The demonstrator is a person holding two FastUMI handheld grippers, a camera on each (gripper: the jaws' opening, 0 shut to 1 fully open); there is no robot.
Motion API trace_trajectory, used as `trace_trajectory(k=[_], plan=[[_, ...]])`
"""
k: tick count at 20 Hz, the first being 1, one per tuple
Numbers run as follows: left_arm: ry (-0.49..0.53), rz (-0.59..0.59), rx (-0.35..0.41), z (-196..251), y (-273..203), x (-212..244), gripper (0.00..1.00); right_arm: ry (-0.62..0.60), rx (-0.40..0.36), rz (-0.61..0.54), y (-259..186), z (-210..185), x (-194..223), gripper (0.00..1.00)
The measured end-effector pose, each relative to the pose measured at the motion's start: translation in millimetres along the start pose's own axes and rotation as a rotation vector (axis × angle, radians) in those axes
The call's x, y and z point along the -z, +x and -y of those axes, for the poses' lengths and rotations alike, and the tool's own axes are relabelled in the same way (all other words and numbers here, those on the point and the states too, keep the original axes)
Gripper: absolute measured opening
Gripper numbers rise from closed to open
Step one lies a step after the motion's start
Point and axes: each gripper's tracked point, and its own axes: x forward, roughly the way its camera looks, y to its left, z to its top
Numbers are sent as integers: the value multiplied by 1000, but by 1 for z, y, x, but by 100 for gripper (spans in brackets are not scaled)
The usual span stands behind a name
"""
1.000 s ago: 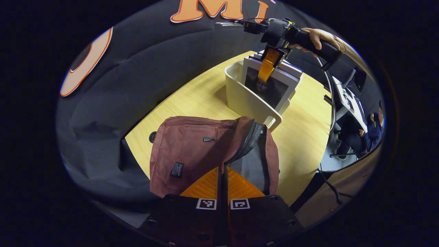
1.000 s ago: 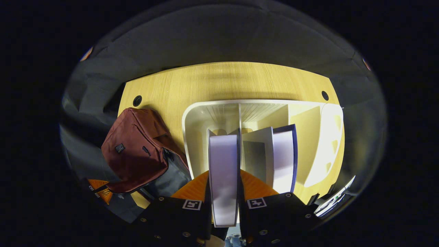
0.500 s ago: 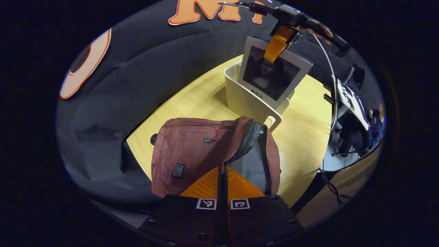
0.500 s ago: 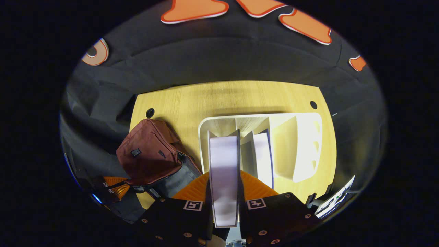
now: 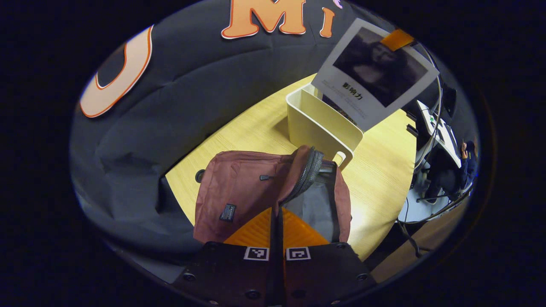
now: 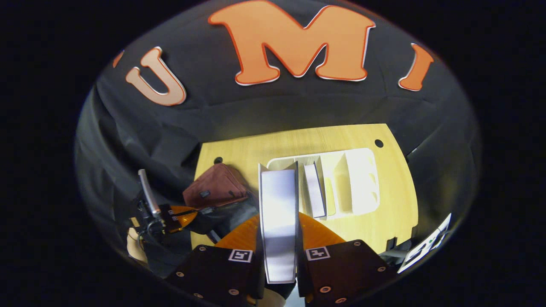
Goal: Open the schoolbag, grab two books from the bookshelf and put them into the schoolbag.
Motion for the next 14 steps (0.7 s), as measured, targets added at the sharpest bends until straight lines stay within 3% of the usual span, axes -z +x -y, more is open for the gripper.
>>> trace_trajectory(k=[5, 9, 14], plan=[[61, -8, -26, 2, -5, -7, 1, 155, -150, 77, -17, -6, 61, 31], [92, -12, -32, 6, -10, -14, 0, 347, -294, 61, 14, -10, 114, 30], [107, -22, -44, 11, -19, -15, 1, 578, -400, 67, 81, -22, 151, 30]])
